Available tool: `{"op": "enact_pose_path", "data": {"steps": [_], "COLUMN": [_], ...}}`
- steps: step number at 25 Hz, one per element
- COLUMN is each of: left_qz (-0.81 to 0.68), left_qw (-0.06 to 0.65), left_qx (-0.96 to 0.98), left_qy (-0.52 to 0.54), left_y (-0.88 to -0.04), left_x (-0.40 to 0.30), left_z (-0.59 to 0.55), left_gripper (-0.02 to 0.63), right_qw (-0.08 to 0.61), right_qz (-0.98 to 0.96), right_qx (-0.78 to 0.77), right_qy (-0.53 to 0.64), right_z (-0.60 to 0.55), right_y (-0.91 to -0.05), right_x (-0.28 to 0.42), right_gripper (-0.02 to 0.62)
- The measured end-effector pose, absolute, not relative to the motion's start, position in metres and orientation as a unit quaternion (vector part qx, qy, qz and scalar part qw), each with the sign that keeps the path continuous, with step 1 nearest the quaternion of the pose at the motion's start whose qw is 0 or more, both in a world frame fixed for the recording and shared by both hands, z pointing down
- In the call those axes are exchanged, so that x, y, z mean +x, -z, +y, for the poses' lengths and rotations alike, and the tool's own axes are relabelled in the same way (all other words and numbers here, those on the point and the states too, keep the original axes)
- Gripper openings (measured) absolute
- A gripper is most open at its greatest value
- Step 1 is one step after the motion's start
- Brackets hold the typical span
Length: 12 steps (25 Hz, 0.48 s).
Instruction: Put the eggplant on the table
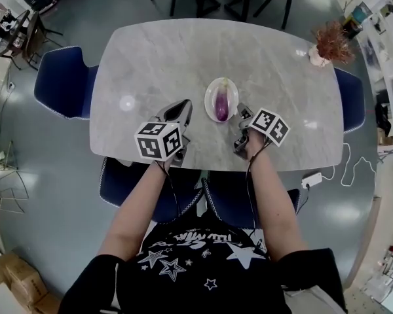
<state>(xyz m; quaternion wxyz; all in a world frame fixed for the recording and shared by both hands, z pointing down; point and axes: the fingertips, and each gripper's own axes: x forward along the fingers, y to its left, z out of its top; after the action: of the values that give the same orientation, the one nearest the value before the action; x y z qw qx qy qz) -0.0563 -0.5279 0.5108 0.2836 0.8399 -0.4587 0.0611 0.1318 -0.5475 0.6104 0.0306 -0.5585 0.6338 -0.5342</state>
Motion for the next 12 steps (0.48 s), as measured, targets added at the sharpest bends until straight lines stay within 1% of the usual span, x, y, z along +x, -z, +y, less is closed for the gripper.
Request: {"op": "enact_pose_path", "data": {"steps": [6, 12], "left_qz": [-0.454, -0.455], "left_qw": [0.259, 0.24], "left_qx": [0.851, 0.857], "left_qy": [-0.052, -0.041], "left_y": [-0.48, -0.458], "left_x": [-0.041, -0.015], "left_z": [-0.501, -0.461], "left_gripper": [0.008, 0.008], "right_qw": [0.047, 0.022], "right_qz": [0.667, 0.711], "right_qx": [-0.533, -0.495], "right_qy": [0.519, 0.5], "right_z": [-0.523, -0.481], "right_y": [-0.571, -0.545], "right_x": [0.124, 0.115], "right_gripper": [0.086, 0.086]}}
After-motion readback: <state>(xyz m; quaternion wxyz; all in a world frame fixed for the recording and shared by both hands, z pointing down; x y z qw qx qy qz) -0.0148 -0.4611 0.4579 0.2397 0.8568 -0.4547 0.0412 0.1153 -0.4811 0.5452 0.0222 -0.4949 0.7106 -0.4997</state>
